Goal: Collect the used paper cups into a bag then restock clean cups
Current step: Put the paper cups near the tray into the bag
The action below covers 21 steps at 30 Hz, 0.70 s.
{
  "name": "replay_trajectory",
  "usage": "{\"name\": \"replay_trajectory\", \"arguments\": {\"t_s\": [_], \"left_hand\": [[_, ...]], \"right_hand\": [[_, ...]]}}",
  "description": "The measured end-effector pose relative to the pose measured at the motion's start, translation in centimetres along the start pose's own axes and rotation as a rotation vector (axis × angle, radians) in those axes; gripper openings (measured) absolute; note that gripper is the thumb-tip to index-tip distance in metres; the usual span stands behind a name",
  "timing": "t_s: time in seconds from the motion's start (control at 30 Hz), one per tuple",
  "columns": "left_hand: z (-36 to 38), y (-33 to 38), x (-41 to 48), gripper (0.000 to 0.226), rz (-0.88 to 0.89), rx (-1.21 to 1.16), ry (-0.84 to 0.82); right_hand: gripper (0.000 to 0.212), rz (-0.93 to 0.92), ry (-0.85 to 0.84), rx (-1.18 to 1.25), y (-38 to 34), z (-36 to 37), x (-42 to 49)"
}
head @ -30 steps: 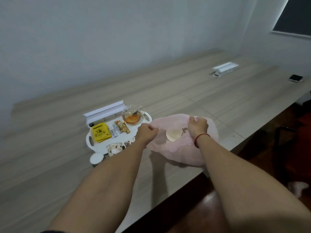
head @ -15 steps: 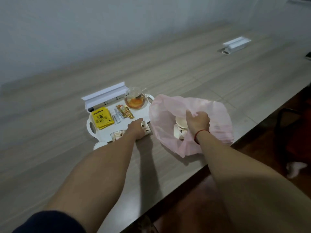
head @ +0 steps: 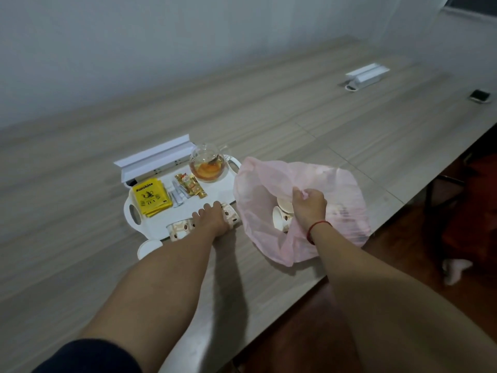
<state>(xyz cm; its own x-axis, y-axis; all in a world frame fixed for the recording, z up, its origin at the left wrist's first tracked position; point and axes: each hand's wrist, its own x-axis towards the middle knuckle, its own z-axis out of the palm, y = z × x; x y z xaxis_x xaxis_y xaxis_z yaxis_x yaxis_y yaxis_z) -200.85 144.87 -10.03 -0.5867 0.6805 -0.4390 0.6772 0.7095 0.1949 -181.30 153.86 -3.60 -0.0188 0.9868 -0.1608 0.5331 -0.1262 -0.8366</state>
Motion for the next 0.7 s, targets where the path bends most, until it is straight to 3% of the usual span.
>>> {"name": "replay_trajectory", "arguments": {"t_s": [0.23,0.37,0.47,0.57,0.7], "left_hand": [[-2.2,0.0,-2.9,0.091,-0.168,-0.419,0.108],[-4.6,-0.2,-5.3,0.082,-0.256,-0.666,0.301],[-5.8,1.6,-7.3,0.074,-0.120,-0.748,0.378],[-5.7,4.2,-8.9,0.073,0.041,-0.783,0.272],[-4.2,6.4,-10.6,0.062,0.065,-0.776,0.099]], "right_hand": [[0.032,0.047,-0.034,0.013,-0.2,-1.0,-0.8],[0.024,0.039,-0.061,0.057,-0.7,-1.3,-1.6],[0.021,0.045,-0.080,0.089,-1.3,-1.5,-2.3],[0.031,0.052,-0.073,0.117,-1.9,-2.3,-2.7],[0.041,0.047,-0.038,0.147,-2.8,-4.5,-2.7]]}}
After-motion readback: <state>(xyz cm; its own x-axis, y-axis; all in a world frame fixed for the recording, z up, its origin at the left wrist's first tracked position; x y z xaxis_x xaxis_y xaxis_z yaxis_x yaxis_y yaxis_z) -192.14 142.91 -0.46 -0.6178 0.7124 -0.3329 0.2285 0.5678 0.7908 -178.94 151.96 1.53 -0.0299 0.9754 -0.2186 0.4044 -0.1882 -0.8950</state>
